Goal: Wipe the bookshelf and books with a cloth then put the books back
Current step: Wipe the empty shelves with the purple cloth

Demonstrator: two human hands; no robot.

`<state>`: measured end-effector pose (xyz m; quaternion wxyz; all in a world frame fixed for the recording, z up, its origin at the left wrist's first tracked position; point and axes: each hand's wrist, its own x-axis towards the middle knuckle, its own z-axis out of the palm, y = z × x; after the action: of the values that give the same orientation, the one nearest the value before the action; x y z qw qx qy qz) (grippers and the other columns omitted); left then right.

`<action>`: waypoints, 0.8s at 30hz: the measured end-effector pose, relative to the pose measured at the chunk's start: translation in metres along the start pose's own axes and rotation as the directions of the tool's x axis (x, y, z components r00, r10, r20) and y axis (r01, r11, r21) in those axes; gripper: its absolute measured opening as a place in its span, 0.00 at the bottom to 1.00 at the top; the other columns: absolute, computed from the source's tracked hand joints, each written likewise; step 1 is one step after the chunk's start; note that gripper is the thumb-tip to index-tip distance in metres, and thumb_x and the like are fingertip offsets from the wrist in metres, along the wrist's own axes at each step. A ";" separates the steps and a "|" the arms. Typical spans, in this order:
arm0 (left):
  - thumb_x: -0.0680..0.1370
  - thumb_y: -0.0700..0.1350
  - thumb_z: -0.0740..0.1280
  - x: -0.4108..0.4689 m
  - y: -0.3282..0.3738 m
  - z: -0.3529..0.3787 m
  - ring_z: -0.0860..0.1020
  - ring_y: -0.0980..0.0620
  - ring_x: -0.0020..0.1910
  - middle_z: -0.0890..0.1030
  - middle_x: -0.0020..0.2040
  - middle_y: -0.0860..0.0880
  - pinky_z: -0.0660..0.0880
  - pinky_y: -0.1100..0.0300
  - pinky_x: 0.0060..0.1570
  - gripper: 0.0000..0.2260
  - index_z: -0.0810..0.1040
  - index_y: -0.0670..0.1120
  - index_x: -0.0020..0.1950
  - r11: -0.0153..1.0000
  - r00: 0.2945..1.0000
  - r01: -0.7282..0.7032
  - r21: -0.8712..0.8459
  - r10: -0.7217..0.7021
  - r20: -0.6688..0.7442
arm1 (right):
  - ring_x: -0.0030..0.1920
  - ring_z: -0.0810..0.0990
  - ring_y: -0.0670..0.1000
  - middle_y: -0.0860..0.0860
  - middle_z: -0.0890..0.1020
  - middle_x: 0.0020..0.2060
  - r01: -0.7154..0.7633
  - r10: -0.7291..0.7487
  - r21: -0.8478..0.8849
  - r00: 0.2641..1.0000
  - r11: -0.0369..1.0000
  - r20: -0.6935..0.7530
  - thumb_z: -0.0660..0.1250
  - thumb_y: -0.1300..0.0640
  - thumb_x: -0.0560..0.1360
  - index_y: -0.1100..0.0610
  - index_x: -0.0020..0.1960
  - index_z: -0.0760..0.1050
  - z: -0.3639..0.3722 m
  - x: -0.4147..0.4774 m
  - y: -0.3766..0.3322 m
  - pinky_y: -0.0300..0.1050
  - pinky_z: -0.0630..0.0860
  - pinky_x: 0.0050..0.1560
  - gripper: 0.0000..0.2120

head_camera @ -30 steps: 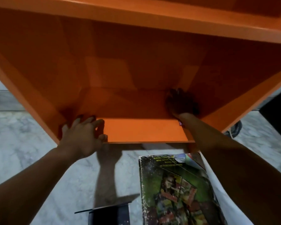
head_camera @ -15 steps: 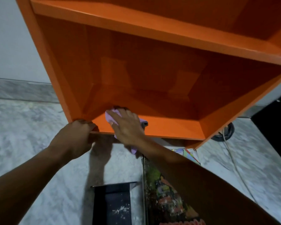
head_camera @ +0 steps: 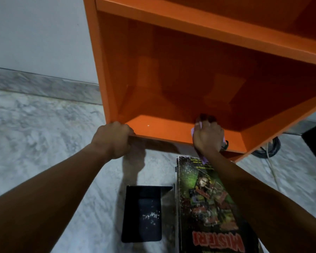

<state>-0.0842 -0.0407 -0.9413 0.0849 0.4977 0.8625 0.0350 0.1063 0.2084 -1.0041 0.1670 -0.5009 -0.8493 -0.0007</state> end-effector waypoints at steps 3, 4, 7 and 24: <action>0.74 0.56 0.68 -0.007 -0.001 -0.005 0.80 0.40 0.40 0.80 0.41 0.45 0.77 0.52 0.41 0.11 0.80 0.49 0.44 0.989 0.976 0.144 -0.018 -0.145 -0.164 | 0.58 0.77 0.65 0.64 0.79 0.61 0.144 -0.146 0.026 0.987 0.989 0.064 0.50 0.45 0.81 0.54 0.67 0.75 0.007 0.000 -0.052 0.55 0.70 0.58 0.24; 0.74 0.56 0.67 -0.009 -0.003 -0.006 0.78 0.40 0.38 0.78 0.38 0.46 0.76 0.53 0.39 0.12 0.79 0.48 0.41 0.975 0.955 0.215 -0.050 -0.220 -0.198 | 0.60 0.76 0.64 0.62 0.78 0.63 0.196 -0.198 0.047 0.978 0.980 0.065 0.49 0.44 0.80 0.51 0.68 0.75 0.010 -0.002 -0.070 0.54 0.70 0.59 0.25; 0.73 0.58 0.65 -0.009 -0.018 -0.005 0.78 0.39 0.38 0.79 0.38 0.45 0.75 0.54 0.40 0.15 0.78 0.46 0.39 0.897 0.868 0.404 -0.180 -0.438 -0.235 | 0.62 0.74 0.63 0.57 0.75 0.67 0.344 -0.348 0.091 0.937 0.935 0.033 0.48 0.44 0.79 0.48 0.70 0.72 0.019 -0.009 -0.128 0.54 0.71 0.58 0.25; 0.73 0.50 0.72 0.015 -0.058 -0.001 0.81 0.43 0.37 0.82 0.36 0.48 0.81 0.51 0.41 0.06 0.84 0.49 0.38 0.871 0.906 0.304 -0.386 -0.390 -0.165 | 0.48 0.81 0.48 0.57 0.81 0.64 0.718 -0.759 0.451 0.639 0.531 -0.125 0.62 0.56 0.79 0.51 0.69 0.77 -0.009 0.031 -0.150 0.46 0.80 0.52 0.19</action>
<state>-0.1414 -0.0565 -0.9509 0.0734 0.3025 0.9216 0.2319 -0.0328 0.1583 -0.9615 0.2280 -0.0393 -0.9609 0.1520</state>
